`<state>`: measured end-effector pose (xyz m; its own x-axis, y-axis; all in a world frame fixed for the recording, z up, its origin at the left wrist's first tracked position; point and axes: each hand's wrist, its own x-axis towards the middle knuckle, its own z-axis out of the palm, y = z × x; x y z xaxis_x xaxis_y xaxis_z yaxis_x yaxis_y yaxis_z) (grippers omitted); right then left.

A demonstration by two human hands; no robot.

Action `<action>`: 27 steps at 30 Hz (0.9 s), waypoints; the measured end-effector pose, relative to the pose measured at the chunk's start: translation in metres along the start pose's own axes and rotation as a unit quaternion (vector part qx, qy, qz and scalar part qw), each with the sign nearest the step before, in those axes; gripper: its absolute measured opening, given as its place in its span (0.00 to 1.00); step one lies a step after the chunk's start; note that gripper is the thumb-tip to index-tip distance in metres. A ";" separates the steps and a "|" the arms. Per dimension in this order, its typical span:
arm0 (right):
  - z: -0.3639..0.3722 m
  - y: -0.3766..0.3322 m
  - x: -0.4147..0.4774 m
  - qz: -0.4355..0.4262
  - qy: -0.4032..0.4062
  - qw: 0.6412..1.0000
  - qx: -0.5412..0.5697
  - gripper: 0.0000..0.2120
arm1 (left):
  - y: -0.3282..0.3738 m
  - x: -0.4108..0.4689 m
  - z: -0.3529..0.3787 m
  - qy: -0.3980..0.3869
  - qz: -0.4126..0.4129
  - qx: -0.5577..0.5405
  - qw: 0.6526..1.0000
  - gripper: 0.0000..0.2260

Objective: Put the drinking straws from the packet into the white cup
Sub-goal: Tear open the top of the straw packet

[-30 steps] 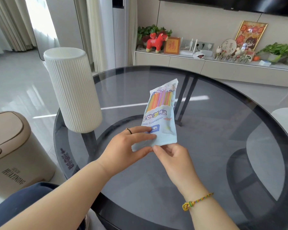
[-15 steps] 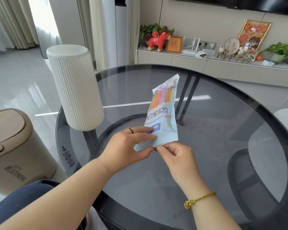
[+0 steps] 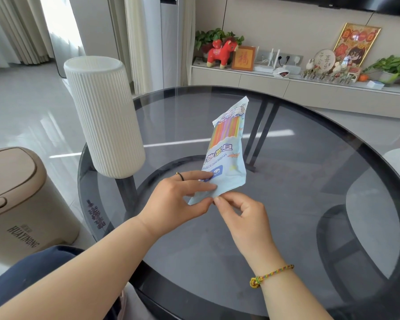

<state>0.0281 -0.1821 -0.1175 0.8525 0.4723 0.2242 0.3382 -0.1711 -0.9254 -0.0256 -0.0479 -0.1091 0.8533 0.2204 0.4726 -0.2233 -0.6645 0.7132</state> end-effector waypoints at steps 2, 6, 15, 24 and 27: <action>0.000 -0.001 0.000 0.001 0.000 1.000 0.002 0.16 | 0.000 0.000 0.000 -0.002 0.002 -0.004 1.000 0.12; -0.001 0.001 0.001 0.003 0.011 1.000 0.000 0.15 | 0.000 0.001 0.001 -0.006 0.004 -0.009 1.000 0.11; 0.002 0.006 0.002 -0.026 0.024 0.999 -0.028 0.06 | 0.001 0.000 0.000 -0.010 -0.003 -0.010 1.000 0.09; 0.001 0.004 0.001 -0.019 -0.007 1.000 -0.006 0.15 | -0.001 0.000 0.000 -0.010 0.008 0.007 1.000 0.08; 0.000 0.007 0.002 -0.025 0.002 0.999 -0.022 0.13 | -0.001 0.000 0.000 -0.020 0.009 0.013 1.000 0.08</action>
<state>0.0321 -0.1823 -0.1236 0.8358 0.4775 0.2711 0.3970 -0.1845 -0.8991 -0.0253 -0.0471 -0.1091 0.8676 0.1804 0.4633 -0.2266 -0.6860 0.6914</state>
